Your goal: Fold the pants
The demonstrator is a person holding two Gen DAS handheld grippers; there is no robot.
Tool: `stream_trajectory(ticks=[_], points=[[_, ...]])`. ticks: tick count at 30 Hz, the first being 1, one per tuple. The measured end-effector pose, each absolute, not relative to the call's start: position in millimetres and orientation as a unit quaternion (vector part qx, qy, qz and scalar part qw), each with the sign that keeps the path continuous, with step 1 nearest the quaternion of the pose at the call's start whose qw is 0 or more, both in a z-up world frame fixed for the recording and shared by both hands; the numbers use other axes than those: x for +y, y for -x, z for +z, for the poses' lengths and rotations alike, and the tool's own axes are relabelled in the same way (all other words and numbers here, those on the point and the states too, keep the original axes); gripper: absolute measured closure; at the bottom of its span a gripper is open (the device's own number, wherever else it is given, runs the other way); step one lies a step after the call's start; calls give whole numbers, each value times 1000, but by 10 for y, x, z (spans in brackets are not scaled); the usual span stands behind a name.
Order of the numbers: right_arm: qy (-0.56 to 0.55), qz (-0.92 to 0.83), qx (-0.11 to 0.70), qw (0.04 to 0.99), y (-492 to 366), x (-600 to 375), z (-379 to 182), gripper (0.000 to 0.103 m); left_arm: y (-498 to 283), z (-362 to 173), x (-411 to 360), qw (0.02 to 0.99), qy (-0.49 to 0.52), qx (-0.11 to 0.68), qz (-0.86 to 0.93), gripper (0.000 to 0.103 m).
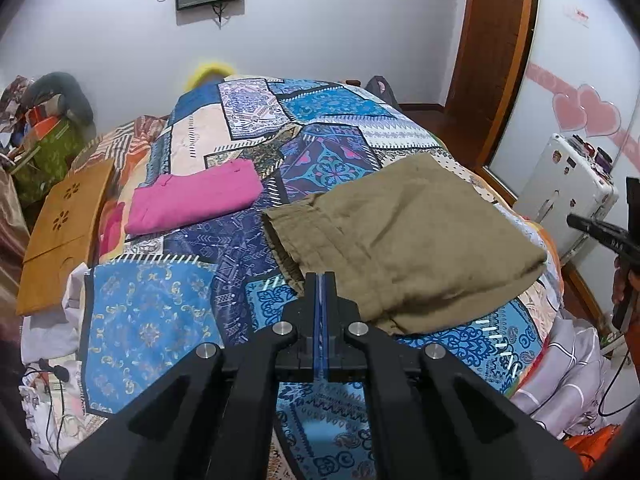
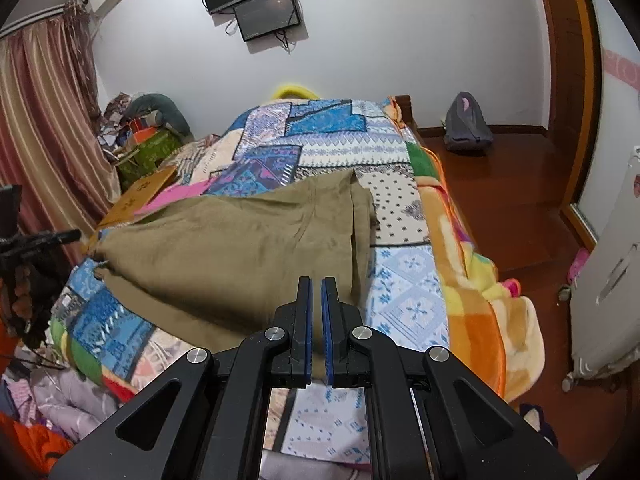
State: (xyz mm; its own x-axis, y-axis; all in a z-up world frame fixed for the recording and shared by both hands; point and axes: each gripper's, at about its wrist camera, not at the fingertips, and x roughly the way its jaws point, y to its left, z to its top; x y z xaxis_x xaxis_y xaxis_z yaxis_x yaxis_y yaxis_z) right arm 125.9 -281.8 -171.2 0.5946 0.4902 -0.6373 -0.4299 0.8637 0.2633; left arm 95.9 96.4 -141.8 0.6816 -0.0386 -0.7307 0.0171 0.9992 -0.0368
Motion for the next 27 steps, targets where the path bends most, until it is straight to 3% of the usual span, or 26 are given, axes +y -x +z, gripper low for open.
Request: stream_trajectory(ticks=[8, 11, 16, 19, 24, 27], points=[[-31, 256, 381, 888, -1340, -2660, -1634, 99, -1204, -1404, 815, 912, -1, 410, -25, 100], [-35, 268, 380, 885, -1418, -2505, -1583, 94, -1359, -1449, 741, 907, 0, 421, -33, 99], [-26, 298, 383, 874, -1473, -2142, -1640, 76, -1527, -1643, 650, 895, 9, 445, -45, 98], [-17, 307, 408, 860, -1482, -1970, -1839, 76, -1532, -1863, 629, 883, 15, 466, -46, 92], [10, 308, 451, 838, -1373, -1849, -2189, 76, -1421, -1981, 717, 885, 24, 465, -28, 65], [9, 305, 446, 841, -1300, -1967, -2098, 71, -1342, -1862, 823, 884, 48, 463, -38, 65]])
